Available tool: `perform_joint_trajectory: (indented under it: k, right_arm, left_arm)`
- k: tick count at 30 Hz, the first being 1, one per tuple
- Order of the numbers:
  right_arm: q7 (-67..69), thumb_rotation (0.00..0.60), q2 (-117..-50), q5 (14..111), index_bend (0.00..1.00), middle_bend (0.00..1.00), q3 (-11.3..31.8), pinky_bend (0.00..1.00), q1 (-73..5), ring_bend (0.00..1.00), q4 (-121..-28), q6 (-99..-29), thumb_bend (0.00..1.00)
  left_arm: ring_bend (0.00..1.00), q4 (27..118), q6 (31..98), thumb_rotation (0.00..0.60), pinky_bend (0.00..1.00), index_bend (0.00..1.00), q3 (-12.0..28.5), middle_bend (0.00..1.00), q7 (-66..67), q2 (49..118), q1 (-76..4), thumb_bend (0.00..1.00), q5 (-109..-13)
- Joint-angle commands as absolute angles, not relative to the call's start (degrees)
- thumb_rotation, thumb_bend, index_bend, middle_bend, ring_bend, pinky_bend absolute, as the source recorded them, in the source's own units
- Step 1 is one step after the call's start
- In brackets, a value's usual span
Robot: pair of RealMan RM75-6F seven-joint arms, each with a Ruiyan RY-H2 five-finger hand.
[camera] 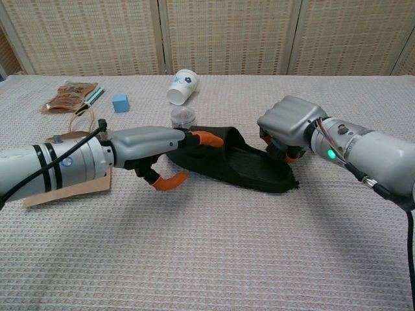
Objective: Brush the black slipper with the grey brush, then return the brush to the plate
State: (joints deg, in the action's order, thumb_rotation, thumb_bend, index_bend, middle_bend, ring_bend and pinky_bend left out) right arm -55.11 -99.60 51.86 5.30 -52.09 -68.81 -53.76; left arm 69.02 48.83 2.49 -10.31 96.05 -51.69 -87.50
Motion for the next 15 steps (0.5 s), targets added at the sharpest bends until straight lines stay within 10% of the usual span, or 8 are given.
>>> perform_joint_trajectory:
  k: [1,15]
  right_arm:
    - [-55.3,0.600,-98.9,52.0,0.80,0.55,5.2,0.61,-52.0,0.56,-69.7,-53.9,0.30]
    - [-51.8,0.600,-101.1,52.4,0.80,0.55,7.5,0.61,-53.0,0.56,-71.9,-53.6,0.30]
  left_arm:
    - [0.00,69.0,48.8,0.600,0.07,0.00,2.5,0.00,-10.5,96.1,-51.7,0.59,-87.4]
    - [0.00,69.1,48.6,0.600,0.07,0.00,2.6,0.00,-10.1,96.2,-52.0,0.59,-87.2]
